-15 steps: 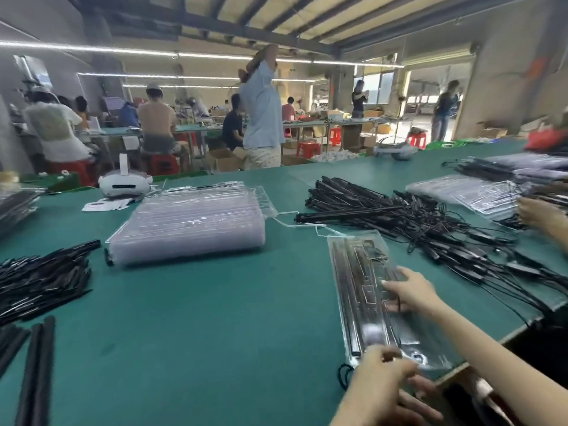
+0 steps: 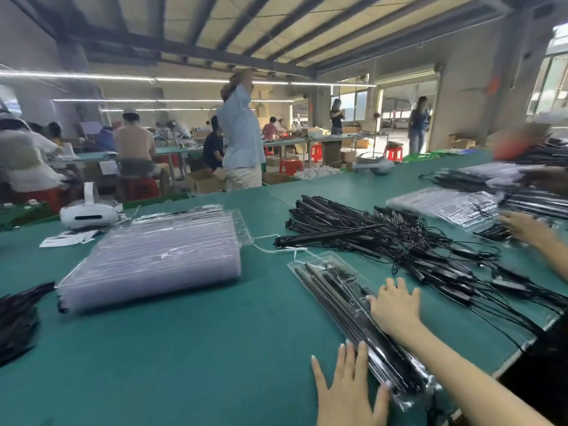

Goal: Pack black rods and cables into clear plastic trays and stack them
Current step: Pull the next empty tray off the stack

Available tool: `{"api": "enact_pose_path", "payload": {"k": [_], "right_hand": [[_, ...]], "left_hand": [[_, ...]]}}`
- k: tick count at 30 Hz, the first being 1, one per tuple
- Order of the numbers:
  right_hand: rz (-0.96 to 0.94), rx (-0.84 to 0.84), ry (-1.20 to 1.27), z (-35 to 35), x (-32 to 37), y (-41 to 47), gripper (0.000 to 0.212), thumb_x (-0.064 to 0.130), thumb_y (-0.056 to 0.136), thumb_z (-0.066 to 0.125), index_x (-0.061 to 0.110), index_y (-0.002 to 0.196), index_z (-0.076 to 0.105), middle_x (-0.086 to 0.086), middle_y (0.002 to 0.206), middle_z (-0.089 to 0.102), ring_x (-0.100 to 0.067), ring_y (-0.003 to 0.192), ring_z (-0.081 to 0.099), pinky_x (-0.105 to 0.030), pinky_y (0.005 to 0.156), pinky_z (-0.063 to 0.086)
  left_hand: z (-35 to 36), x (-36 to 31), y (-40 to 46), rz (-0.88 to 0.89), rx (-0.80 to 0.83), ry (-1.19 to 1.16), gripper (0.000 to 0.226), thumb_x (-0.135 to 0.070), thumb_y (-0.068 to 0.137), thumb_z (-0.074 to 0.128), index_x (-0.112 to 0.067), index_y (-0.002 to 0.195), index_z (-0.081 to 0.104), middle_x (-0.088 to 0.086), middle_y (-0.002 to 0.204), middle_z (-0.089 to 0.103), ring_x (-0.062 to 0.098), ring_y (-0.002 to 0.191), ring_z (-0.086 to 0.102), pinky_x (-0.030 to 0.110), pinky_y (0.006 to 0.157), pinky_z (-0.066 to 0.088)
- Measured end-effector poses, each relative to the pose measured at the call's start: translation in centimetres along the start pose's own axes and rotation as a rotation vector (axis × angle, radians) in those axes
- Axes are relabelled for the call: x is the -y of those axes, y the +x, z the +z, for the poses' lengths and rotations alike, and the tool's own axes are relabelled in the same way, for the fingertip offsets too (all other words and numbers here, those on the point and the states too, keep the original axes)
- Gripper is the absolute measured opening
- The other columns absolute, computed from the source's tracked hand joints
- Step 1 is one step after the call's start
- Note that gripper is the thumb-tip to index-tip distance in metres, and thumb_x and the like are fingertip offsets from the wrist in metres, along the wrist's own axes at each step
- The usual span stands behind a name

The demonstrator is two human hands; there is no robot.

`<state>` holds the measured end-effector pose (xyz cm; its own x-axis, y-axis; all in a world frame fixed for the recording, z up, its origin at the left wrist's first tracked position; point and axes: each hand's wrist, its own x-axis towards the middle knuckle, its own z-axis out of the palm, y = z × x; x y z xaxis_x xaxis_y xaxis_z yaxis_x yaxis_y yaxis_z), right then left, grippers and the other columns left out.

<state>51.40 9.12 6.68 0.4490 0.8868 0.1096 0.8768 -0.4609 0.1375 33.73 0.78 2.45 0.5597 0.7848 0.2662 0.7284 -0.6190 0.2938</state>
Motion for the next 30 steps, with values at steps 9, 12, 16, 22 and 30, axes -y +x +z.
{"api": "enact_pose_path", "payload": {"k": [9,12,16,22,30], "right_hand": [[-0.061,-0.031,0.326,1.8,0.3,2.0,0.042,0.04,0.101,0.028,0.015,0.131,0.046,-0.009,0.125,0.047,-0.025,0.12,0.041,-0.036,0.094,0.039],[-0.035,-0.051,0.259,2.0,0.5,2.0,0.044,0.042,0.101,0.026,0.016,0.132,0.045,-0.007,0.127,0.047,-0.023,0.121,0.042,-0.037,0.095,0.039],[-0.02,-0.182,0.105,1.2,0.7,1.7,0.054,0.045,0.099,0.028,0.019,0.147,0.028,-0.003,0.137,0.042,-0.022,0.123,0.039,-0.042,0.095,0.038],[-0.592,-0.49,0.415,-6.0,14.4,1.8,0.057,0.022,0.086,0.068,0.014,0.139,0.048,-0.014,0.136,0.052,-0.031,0.123,0.051,-0.05,0.095,0.041],[-0.774,-0.299,0.258,-9.8,34.5,1.7,0.036,0.027,0.103,0.032,0.021,0.138,0.041,-0.005,0.143,0.044,-0.022,0.13,0.041,-0.044,0.105,0.027]], "left_hand": [[-1.9,1.2,2.2,-0.024,0.301,-0.149,0.062,-0.053,0.096,0.033,-0.045,0.149,0.002,-0.014,0.16,0.001,0.002,0.145,-0.007,0.05,0.113,-0.013],[-1.6,3.6,1.5,0.116,0.104,-0.054,0.065,-0.051,0.091,0.035,-0.048,0.146,0.0,-0.023,0.15,0.031,-0.007,0.139,0.021,0.042,0.114,-0.003],[-4.6,9.9,0.2,-0.056,0.103,0.028,0.073,-0.063,0.08,0.039,-0.044,0.146,0.016,-0.027,0.13,0.054,-0.008,0.122,0.048,0.036,0.11,0.002],[-8.3,23.6,-0.5,-0.53,-0.196,0.002,0.058,-0.039,0.102,0.027,-0.046,0.142,-0.014,-0.011,0.159,-0.01,0.008,0.145,-0.017,0.042,0.116,-0.013],[-8.3,26.6,0.4,-0.754,-0.25,0.016,0.069,-0.048,0.099,0.023,-0.025,0.147,-0.022,-0.005,0.158,-0.018,0.012,0.146,-0.016,0.044,0.117,-0.012]]}}
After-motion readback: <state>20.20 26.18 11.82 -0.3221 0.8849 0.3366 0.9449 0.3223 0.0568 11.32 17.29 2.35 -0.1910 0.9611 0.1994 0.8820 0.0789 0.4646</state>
